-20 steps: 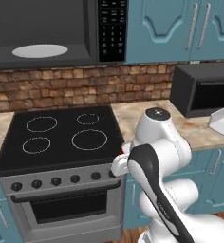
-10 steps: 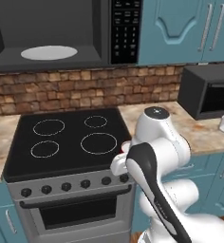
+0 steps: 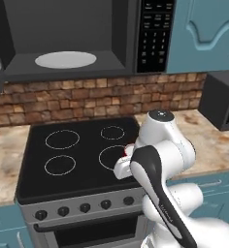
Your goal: Pick the mug from the counter and place it inside the microwave. Then close the microwave.
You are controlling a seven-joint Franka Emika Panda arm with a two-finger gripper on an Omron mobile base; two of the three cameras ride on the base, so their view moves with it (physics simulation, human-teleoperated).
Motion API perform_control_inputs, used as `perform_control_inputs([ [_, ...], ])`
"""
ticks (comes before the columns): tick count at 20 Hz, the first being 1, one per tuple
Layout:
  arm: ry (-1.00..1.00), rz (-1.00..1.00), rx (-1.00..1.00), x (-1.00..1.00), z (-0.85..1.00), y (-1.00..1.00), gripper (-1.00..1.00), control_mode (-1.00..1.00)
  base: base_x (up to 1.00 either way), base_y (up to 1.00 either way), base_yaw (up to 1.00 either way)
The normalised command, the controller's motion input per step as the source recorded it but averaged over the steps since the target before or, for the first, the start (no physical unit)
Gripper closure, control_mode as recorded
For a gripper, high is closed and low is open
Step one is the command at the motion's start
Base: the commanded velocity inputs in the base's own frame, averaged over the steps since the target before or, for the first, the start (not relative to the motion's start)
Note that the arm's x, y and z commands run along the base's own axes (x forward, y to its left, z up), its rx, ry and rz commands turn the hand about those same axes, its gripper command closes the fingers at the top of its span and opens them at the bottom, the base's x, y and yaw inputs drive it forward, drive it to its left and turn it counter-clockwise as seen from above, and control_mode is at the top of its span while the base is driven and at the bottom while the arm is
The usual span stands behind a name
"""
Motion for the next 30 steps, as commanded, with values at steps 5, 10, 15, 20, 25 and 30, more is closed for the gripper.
perform_control_inputs([
  [5,0.00,0.00,0.00,0.00,0.00,0.00,1.00,1.00,0.14,0.57,0.00],
  [10,0.00,0.00,0.00,0.00,0.00,0.00,1.00,1.00,0.18,0.41,0.00],
  [15,0.00,0.00,0.00,0.00,0.00,0.00,1.00,1.00,0.27,0.22,0.00],
  [20,0.00,0.00,0.00,0.00,0.00,0.00,1.00,1.00,0.26,0.00,0.00],
  [25,0.00,0.00,0.00,0.00,0.00,0.00,1.00,1.00,0.32,0.04,-0.02],
  [30,0.00,0.00,0.00,0.00,0.00,0.00,1.00,1.00,0.49,0.17,-0.09],
])
